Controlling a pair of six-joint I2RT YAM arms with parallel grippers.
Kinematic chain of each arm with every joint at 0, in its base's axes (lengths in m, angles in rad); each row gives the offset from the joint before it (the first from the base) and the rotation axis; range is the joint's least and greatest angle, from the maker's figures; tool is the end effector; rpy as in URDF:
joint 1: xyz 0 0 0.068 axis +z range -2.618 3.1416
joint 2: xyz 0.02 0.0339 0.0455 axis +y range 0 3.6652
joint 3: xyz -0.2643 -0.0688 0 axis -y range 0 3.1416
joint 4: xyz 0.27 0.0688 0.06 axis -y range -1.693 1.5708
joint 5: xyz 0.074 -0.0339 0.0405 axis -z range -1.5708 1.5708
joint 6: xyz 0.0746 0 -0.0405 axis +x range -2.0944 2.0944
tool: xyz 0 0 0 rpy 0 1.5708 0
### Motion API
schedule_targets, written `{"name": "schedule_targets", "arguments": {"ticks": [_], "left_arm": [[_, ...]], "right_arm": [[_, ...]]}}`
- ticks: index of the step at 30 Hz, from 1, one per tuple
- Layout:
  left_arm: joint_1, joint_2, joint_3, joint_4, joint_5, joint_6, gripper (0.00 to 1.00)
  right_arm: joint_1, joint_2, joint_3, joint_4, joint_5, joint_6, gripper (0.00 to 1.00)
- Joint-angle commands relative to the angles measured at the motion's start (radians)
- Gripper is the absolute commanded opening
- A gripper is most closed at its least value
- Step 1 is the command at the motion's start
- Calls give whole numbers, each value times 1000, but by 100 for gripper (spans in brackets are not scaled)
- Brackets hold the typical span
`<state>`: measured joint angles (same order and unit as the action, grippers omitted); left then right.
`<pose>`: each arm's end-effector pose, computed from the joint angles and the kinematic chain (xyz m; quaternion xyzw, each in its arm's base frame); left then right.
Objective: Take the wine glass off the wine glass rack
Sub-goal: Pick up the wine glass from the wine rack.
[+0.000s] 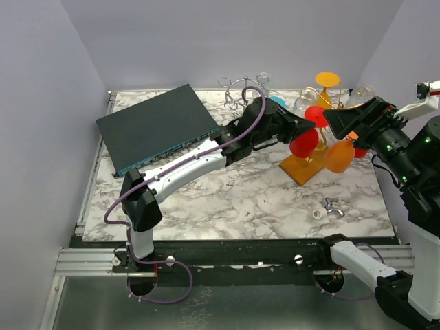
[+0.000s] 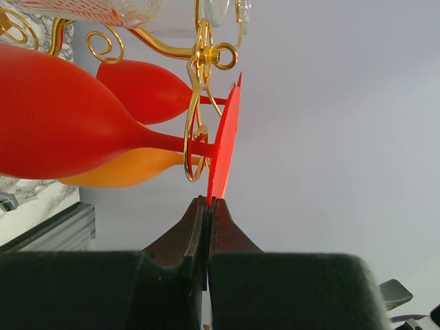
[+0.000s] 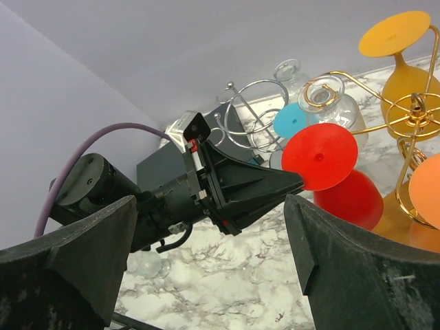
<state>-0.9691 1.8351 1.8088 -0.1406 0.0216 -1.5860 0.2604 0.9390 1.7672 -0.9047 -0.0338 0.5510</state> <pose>0.2857 -0.4189 0.3968 -0.2252 0.7296 -0.6205 0.1787 0.1447 0.0412 0.5549 0.0948 0.7275 0.2795 0.6194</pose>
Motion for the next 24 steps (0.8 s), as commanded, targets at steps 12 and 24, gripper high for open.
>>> {"name": "schedule_targets", "arguments": {"ticks": [12, 24], "left_arm": [[-2, -77, -29, 7, -6, -18, 0], [18, -2, 72, 6, -4, -22, 0]], "right_arm": [[3, -21, -18, 30, 30, 15, 94], [2, -20, 7, 8, 30, 13, 94]]}}
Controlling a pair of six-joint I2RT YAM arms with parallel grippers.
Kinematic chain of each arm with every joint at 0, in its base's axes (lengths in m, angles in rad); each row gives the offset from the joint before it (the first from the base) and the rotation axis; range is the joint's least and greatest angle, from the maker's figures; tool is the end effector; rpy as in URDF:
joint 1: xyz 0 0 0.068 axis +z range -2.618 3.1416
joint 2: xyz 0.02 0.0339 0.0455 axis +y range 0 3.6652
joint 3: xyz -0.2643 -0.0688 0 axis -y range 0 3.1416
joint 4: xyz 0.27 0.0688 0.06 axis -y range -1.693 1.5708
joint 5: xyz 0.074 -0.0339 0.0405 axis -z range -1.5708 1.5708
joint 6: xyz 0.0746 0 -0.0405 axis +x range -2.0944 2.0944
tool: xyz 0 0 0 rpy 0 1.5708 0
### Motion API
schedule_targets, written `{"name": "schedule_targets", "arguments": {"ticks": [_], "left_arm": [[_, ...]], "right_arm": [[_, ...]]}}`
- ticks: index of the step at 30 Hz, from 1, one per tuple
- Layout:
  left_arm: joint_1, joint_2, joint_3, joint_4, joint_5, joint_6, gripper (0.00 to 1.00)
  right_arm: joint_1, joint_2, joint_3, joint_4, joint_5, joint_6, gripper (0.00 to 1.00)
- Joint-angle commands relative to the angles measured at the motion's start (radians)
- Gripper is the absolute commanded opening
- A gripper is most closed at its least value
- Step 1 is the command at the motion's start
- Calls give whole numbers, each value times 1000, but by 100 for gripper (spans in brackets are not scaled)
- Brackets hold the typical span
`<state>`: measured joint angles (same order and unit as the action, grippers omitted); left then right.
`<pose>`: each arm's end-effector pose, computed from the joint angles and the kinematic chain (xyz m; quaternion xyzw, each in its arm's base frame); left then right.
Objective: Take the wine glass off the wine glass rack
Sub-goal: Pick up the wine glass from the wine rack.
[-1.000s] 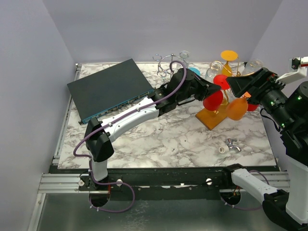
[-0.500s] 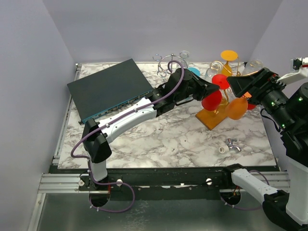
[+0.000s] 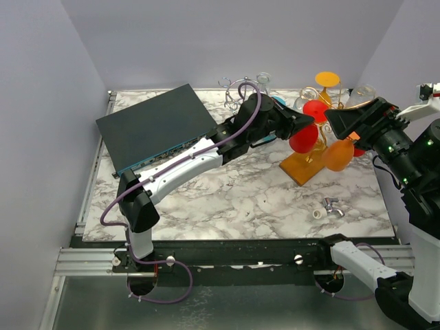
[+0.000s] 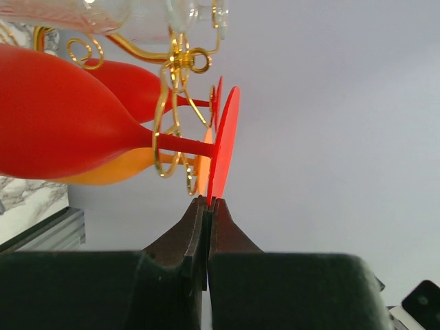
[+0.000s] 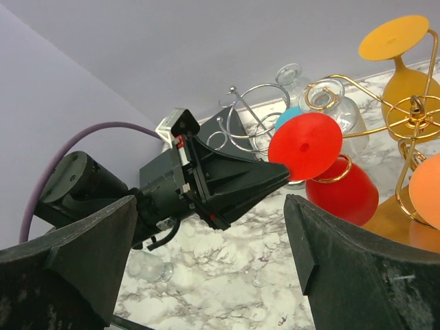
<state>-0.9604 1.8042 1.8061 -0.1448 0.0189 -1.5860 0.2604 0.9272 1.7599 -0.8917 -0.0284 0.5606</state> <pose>0.2843 -0.4090 0.4100 -0.2267 0.7210 -0.6281 0.1852 0.1415 0.0399 0.5563 0.0992 0.7209 0.2832 0.6248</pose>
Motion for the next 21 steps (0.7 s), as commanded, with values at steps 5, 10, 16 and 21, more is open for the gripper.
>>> {"name": "schedule_targets", "arguments": {"ticks": [5, 10, 16, 21], "left_arm": [[11, 80, 133, 4, 26, -27, 0], [7, 125, 173, 0, 53, -32, 0], [-9, 165, 222, -9, 88, -19, 0], [-23, 162, 220, -11, 109, -2, 0]], "right_arm": [[3, -10, 23, -15, 54, 0, 94], [3, -11, 28, -18, 55, -1, 94], [3, -13, 27, -18, 57, -2, 94], [3, -16, 18, -16, 58, -2, 94]]}}
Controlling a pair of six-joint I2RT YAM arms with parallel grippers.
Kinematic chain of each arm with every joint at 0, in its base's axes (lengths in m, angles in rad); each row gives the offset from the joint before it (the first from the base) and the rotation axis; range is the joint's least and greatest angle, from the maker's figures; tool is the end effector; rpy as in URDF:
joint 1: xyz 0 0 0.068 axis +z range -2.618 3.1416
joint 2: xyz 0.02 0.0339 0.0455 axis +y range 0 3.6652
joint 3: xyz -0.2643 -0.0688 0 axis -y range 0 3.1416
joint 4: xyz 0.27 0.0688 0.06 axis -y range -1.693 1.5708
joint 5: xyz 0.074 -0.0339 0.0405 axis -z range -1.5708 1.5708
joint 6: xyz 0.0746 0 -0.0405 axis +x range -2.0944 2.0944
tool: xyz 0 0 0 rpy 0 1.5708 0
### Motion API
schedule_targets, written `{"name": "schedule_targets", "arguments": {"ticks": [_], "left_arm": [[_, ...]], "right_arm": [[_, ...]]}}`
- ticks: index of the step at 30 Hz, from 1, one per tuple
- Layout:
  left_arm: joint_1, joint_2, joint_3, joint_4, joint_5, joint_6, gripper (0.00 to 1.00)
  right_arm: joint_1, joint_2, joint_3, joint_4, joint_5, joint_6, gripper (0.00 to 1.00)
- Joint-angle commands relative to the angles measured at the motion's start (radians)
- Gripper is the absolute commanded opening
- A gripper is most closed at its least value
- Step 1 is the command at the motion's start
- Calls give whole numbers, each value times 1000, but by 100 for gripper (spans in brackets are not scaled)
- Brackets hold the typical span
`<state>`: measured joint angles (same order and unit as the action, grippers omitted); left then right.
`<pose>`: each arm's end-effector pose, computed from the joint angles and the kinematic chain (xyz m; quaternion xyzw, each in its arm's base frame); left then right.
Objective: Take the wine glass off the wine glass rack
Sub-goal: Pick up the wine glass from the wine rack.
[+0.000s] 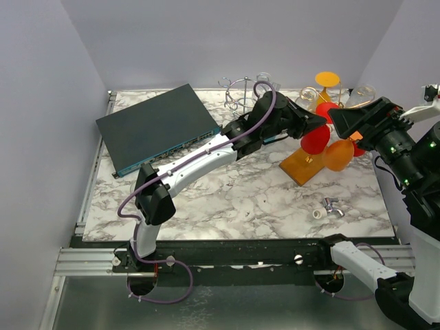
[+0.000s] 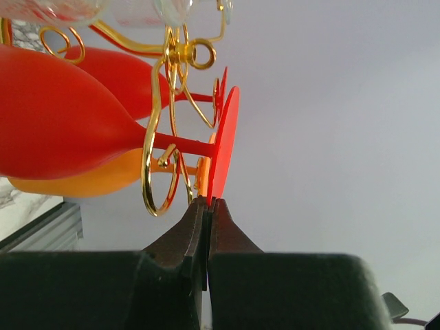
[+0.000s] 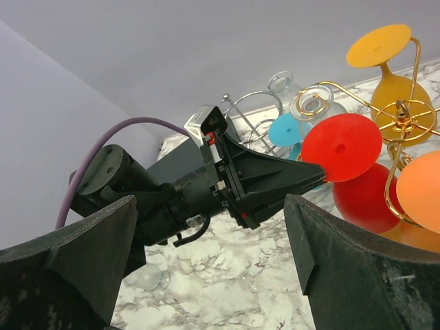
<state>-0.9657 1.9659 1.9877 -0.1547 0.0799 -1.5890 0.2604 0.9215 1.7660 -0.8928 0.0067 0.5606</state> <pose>0.3008 -0.4454 0.4036 -0.2055 0.7237 -0.6386 0.1616 0.1384 0.0364 0.5586 0.1105 0.7155 0.2731 0.6335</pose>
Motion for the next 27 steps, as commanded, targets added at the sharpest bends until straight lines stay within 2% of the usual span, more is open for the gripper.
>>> {"name": "schedule_targets", "arguments": {"ticks": [1, 11, 20, 27], "left_arm": [[-21, -3, 35, 0, 50, 2, 0], [-42, -58, -36, 2, 54, 25, 0], [-50, -167, -174, 22, 49, 52, 0], [-51, -380, -446, 66, 30, 69, 0]], "right_arm": [[3, -11, 10, -13, 22, -2, 94], [3, -12, -1, -6, 14, -1, 94], [2, -17, -14, -3, 1, 2, 95], [3, -11, -11, -13, -90, -10, 96]]}}
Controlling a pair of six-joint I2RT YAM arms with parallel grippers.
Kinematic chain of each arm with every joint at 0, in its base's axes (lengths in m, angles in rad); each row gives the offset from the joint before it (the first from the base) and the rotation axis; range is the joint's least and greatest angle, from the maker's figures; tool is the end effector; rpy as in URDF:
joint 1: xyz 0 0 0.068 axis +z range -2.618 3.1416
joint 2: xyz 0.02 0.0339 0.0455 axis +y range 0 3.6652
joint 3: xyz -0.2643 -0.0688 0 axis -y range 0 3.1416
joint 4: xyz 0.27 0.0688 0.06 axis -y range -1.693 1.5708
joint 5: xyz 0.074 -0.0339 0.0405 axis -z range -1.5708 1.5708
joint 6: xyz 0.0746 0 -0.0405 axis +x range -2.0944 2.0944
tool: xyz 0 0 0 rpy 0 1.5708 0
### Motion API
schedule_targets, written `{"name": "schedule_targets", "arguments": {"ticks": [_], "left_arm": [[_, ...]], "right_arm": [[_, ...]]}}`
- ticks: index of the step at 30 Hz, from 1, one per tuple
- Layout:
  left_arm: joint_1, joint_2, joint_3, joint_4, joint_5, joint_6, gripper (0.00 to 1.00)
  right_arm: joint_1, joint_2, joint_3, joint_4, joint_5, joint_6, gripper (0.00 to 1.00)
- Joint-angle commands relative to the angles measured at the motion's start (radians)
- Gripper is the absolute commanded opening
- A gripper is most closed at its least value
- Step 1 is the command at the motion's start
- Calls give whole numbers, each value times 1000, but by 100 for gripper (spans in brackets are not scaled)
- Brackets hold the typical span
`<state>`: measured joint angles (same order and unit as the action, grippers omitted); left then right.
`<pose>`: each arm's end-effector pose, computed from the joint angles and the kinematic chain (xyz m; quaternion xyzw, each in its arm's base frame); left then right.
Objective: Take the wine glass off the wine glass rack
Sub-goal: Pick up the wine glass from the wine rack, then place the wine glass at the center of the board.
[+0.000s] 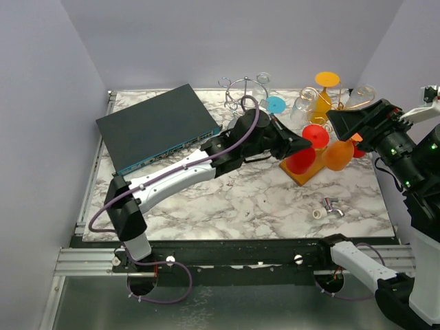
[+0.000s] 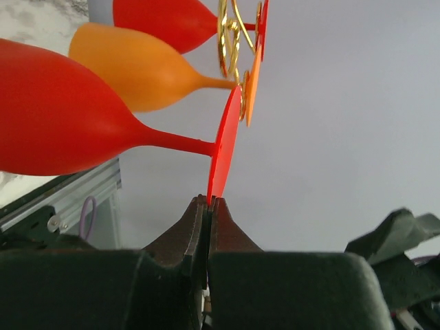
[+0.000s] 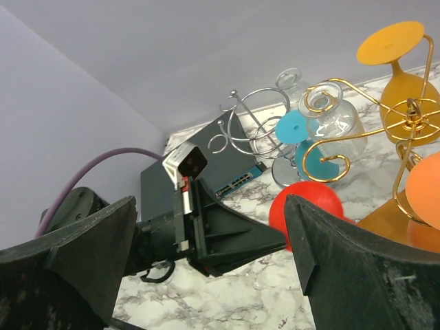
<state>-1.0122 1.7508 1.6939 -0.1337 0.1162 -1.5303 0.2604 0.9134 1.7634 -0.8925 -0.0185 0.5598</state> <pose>0.2501 -0.4165 0.3900 -0.1615 0.7537 -0.6205 0.1448 0.1350 0.0374 0.5588 0.1013 0.7148 0.2820 0.6319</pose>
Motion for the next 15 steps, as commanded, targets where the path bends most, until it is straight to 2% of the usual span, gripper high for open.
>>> {"name": "schedule_targets", "arguments": {"ticks": [1, 7, 11, 15], "left_arm": [[-1, -206, -199, 50, -9, 12, 0], [70, -429, -404, 54, -30, -19, 0], [186, -553, -437, -12, -17, -21, 0], [336, -630, -425, -70, 53, -31, 0]], "right_arm": [[3, -1, -13, -12, -83, -10, 96], [3, 35, -103, 62, -282, -8, 96], [3, 75, -150, 157, -390, 35, 95], [3, 123, -158, 246, -460, 83, 95]]}}
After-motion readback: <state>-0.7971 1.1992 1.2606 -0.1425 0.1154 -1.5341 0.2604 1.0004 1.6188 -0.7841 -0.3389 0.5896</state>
